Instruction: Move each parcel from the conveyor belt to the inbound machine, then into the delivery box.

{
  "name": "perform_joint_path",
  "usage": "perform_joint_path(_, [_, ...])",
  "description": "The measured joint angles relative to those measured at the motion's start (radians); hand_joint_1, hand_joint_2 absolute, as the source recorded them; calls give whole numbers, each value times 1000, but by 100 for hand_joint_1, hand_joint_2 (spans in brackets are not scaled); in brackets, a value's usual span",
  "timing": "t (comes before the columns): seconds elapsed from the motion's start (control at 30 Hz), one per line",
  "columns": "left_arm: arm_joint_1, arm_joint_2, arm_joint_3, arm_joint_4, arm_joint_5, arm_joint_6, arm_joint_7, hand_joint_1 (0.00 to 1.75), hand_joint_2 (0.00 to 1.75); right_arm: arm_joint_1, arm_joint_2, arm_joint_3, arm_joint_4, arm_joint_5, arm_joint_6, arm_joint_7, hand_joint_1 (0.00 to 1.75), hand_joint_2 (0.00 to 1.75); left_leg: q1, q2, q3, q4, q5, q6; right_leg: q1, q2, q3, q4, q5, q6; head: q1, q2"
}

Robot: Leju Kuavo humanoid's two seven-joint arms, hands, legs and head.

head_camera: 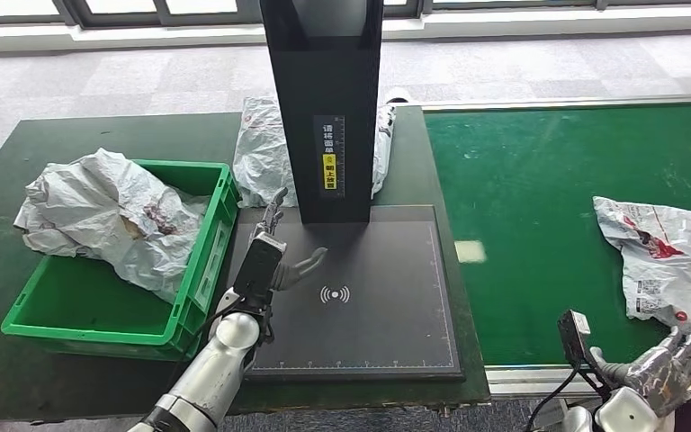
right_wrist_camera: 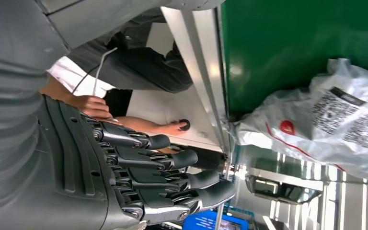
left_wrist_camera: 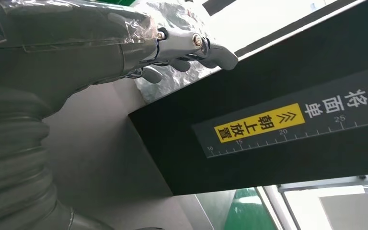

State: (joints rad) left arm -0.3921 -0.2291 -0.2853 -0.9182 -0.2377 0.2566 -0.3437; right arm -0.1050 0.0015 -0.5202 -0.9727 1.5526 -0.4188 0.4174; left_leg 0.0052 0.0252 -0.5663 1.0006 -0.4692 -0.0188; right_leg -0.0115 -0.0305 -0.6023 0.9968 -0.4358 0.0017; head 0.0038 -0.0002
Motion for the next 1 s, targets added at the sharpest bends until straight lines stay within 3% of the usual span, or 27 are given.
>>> perform_joint_path(0.33, [-20,-12,-5,13,0,-8,3,0,175,33,19,-19,-105,0,92,29,0,175,0,0,0,0,0,0,0,0,0,0,0,0,0,0])
perform_joint_path(0.63, [-20,-17,-5,-3,-12,-24,14,0,175,34,36,-26,-158,0,121,-5,0,175,0,0,0,0,0,0,0,0,0,0,0,0,0,0])
perform_joint_path(1.0, [-20,-26,-5,-9,-27,-36,25,0,175,-5,47,2,-167,0,157,12,0,175,0,0,0,0,0,0,0,0,0,0,0,0,0,0])
